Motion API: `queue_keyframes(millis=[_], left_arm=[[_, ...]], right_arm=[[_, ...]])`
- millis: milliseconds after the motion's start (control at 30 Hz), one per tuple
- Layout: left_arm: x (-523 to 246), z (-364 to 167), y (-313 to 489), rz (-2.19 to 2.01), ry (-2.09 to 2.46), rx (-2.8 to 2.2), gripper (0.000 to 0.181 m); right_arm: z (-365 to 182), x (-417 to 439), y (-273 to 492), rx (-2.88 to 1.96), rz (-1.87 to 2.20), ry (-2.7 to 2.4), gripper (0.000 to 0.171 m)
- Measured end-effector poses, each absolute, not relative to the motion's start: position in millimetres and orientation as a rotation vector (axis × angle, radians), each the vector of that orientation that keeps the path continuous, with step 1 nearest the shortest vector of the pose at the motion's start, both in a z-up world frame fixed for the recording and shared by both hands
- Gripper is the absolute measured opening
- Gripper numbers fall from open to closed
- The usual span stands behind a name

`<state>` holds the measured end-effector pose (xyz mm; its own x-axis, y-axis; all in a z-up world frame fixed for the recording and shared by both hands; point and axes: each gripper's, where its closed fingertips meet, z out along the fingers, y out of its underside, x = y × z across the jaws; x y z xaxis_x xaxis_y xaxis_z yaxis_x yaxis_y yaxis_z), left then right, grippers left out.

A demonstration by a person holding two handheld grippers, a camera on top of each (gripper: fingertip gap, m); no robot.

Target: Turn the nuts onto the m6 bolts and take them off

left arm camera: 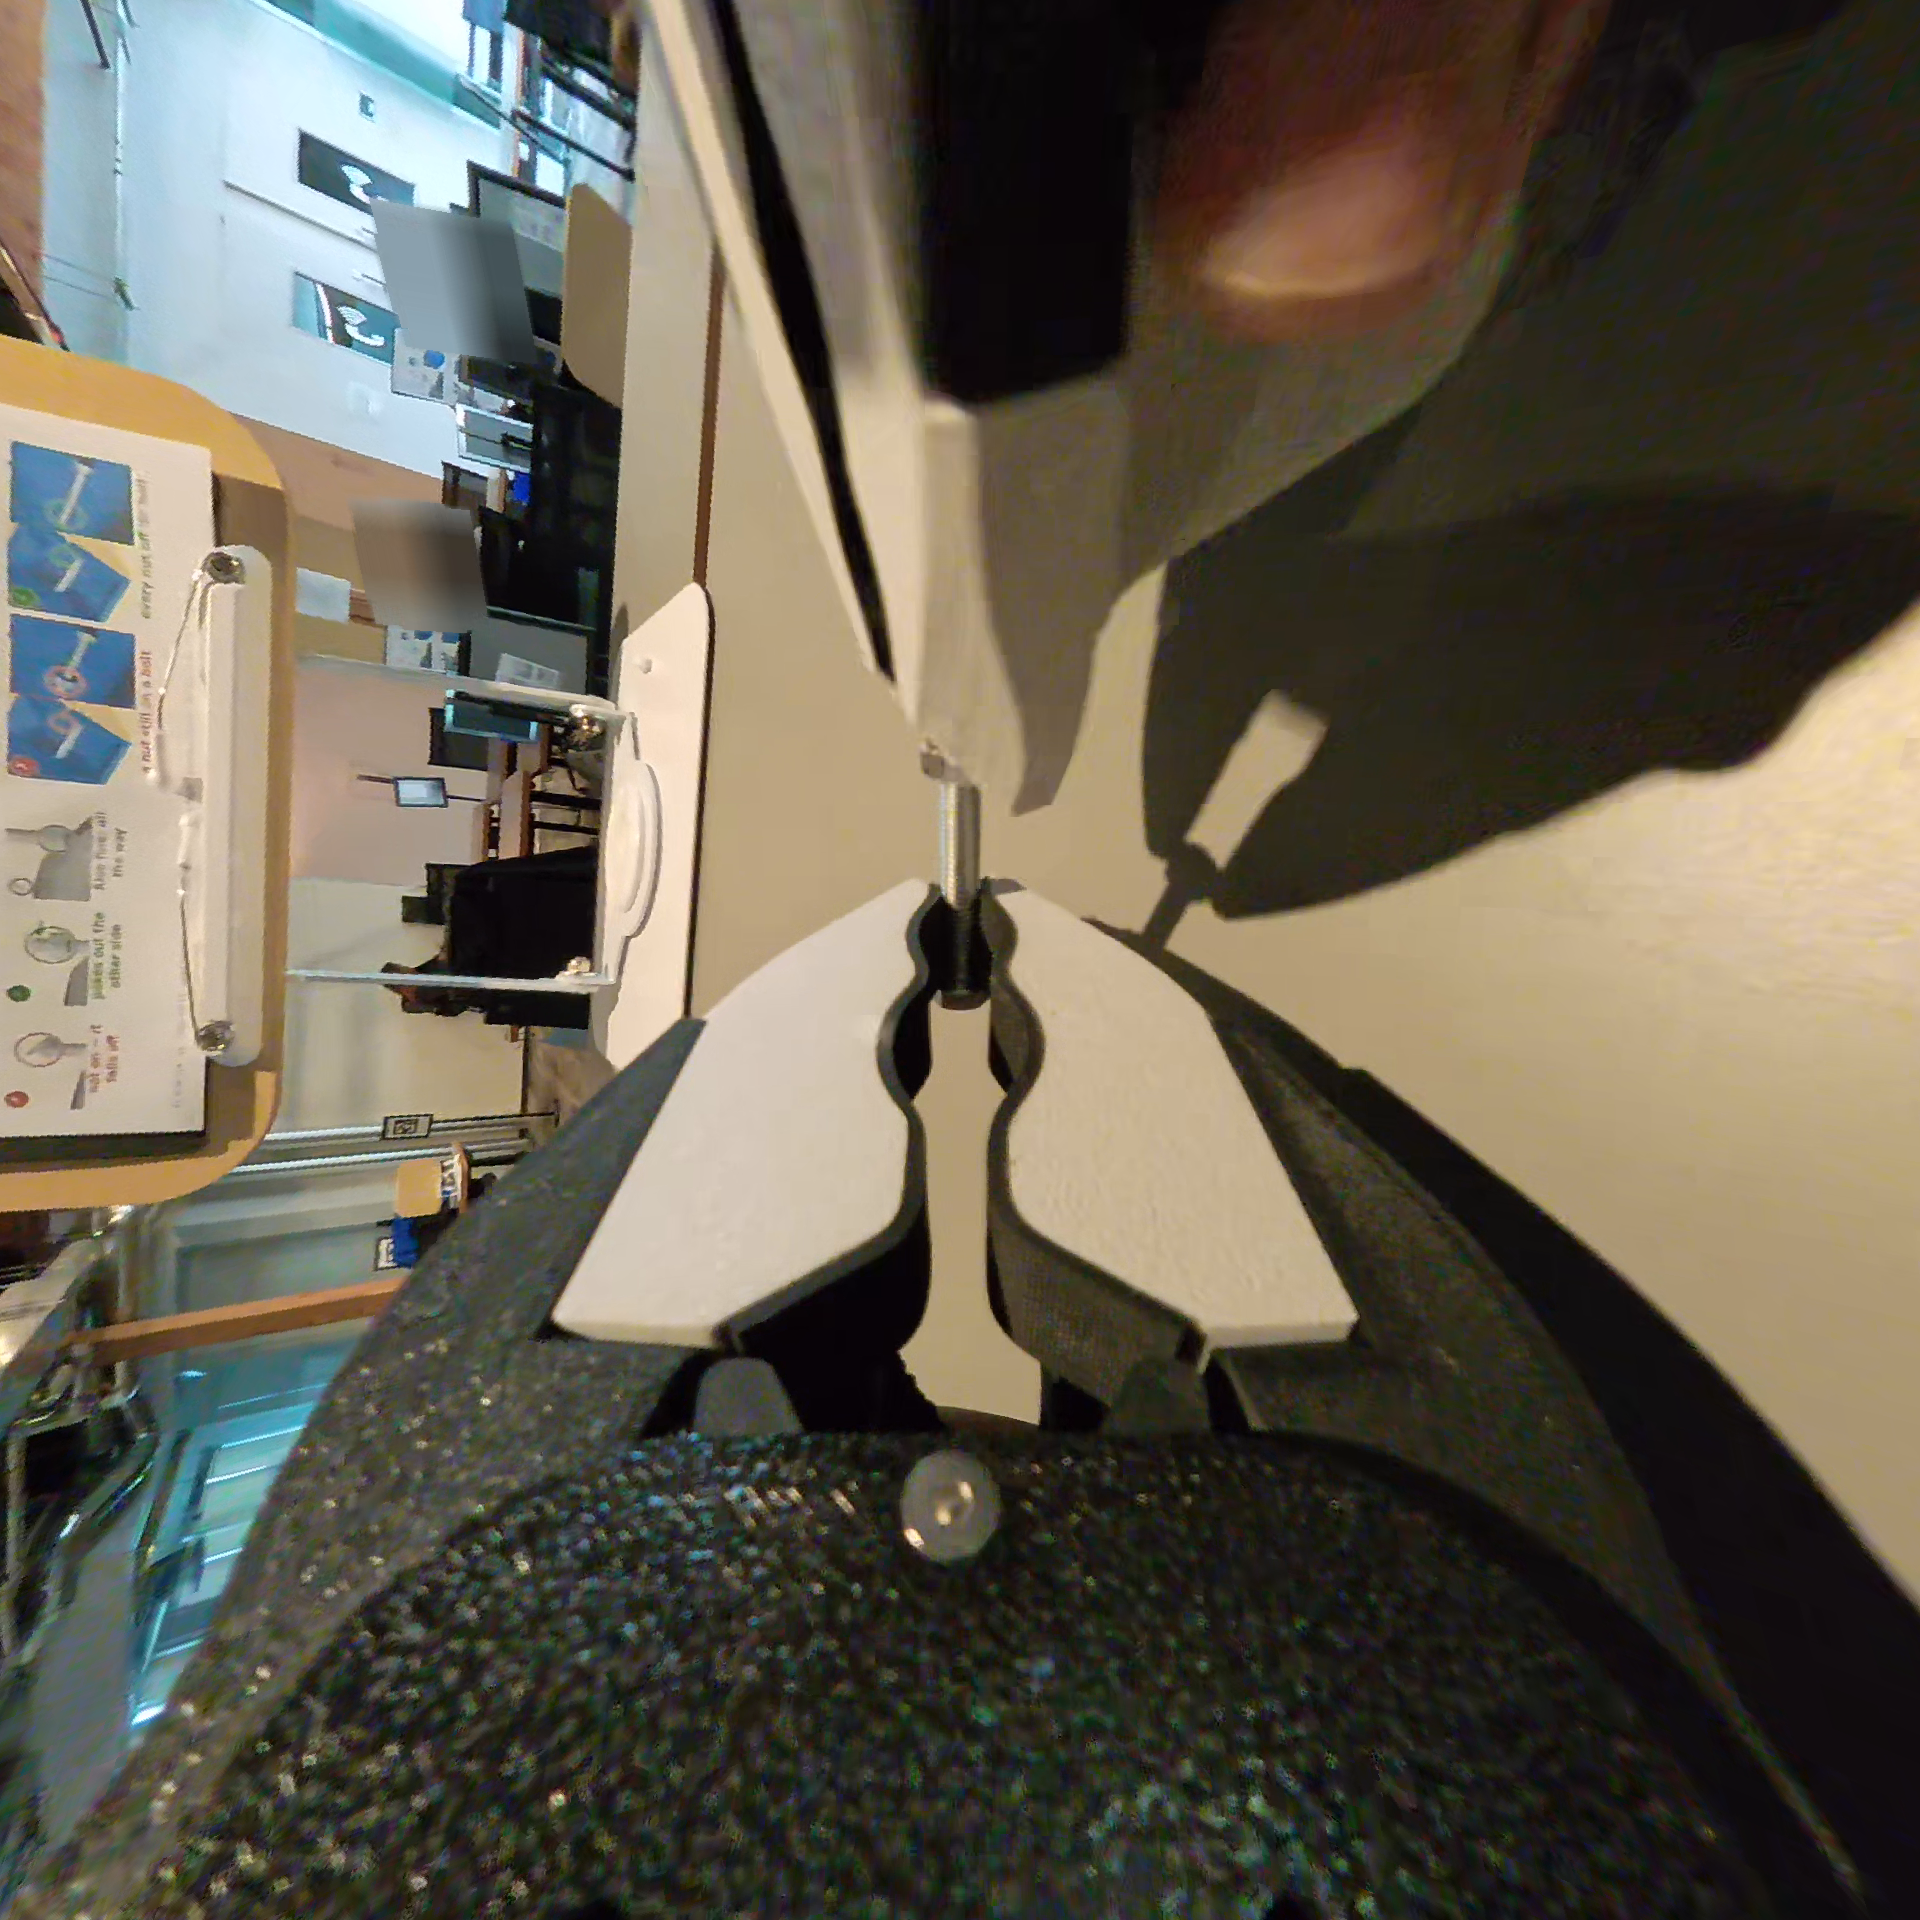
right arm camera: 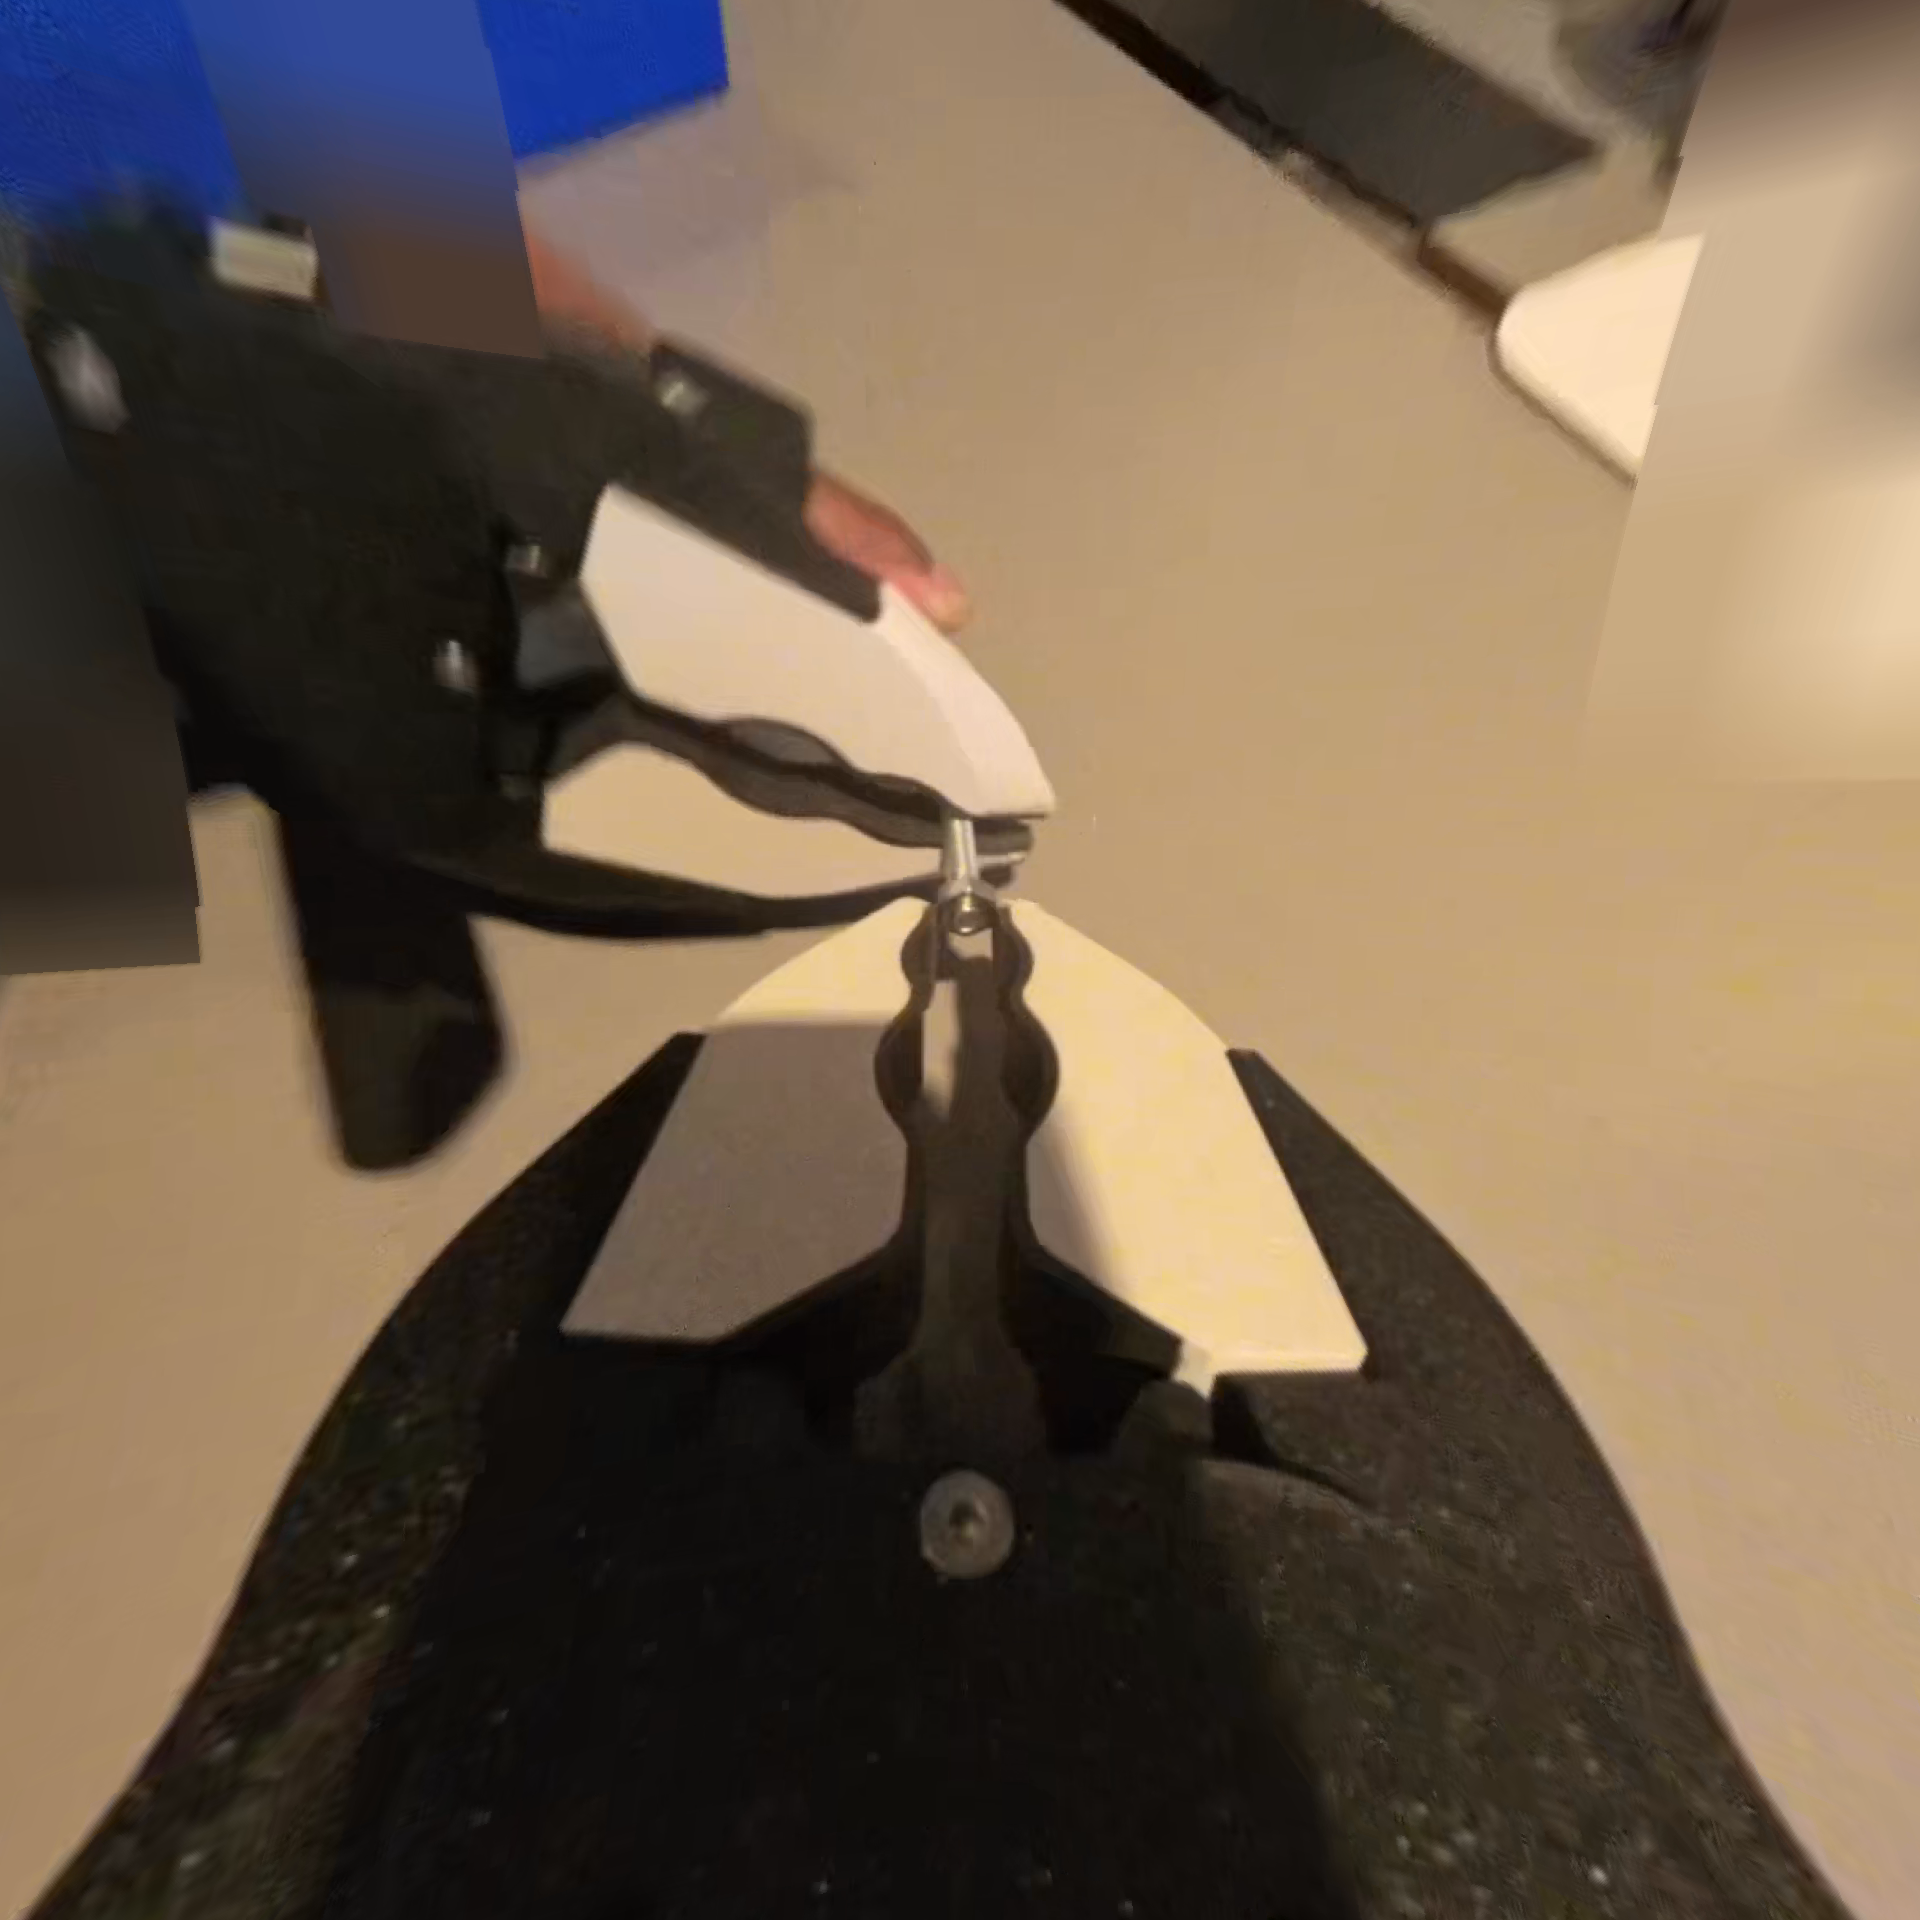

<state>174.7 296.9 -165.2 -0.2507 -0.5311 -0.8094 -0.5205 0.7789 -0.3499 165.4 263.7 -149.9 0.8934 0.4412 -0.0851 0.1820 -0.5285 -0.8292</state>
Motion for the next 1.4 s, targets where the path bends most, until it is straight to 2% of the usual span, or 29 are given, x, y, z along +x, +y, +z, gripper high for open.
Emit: queue_keyframes(millis=[67,167,267,467,633,733,833,1000,1067,1133,1267,1400], left_arm=[[175,-162,297,-0.027,1.882,-0.806,0.005],[176,-161,296,-0.053,1.869,-0.819,0.005],[176,-162,295,-0.076,1.874,-0.832,0.005],[176,-164,292,-0.088,1.890,-0.832,0.005],[176,-166,291,-0.081,1.905,-0.827,0.006],[176,-165,290,-0.059,1.906,-0.814,0.005],[175,-167,295,0.015,1.911,-0.798,0.005],[174,-166,296,0.032,1.910,-0.787,0.005],[175,-164,295,0.008,1.897,-0.798,0.005],[175,-165,296,0.003,1.898,-0.806,0.005],[174,-166,296,-0.032,1.902,-0.827,0.005],[173,-167,295,-0.053,1.912,-0.834,0.005]], right_arm=[[-145,163,264,-2.110,0.604,-0.269,0.010],[-141,163,261,-2.057,0.723,-0.312,0.014],[-142,169,258,-2.043,0.526,-0.508,0.021],[-146,179,259,-1.925,-0.115,-0.909,0.021],[-143,172,260,-1.838,-0.261,-1.012,0.020],[-149,174,261,-1.888,-0.294,-0.999,0.010],[-155,174,263,-2.047,-0.111,-0.803,0.010],[-154,165,259,-2.181,0.624,-0.183,0.009],[-148,164,259,-2.126,0.824,-0.119,0.010],[-143,162,256,-2.098,0.893,-0.196,0.020],[-147,183,259,-2.106,0.420,-0.492,0.032],[-145,189,261,-1.967,-0.096,-0.834,0.032]])
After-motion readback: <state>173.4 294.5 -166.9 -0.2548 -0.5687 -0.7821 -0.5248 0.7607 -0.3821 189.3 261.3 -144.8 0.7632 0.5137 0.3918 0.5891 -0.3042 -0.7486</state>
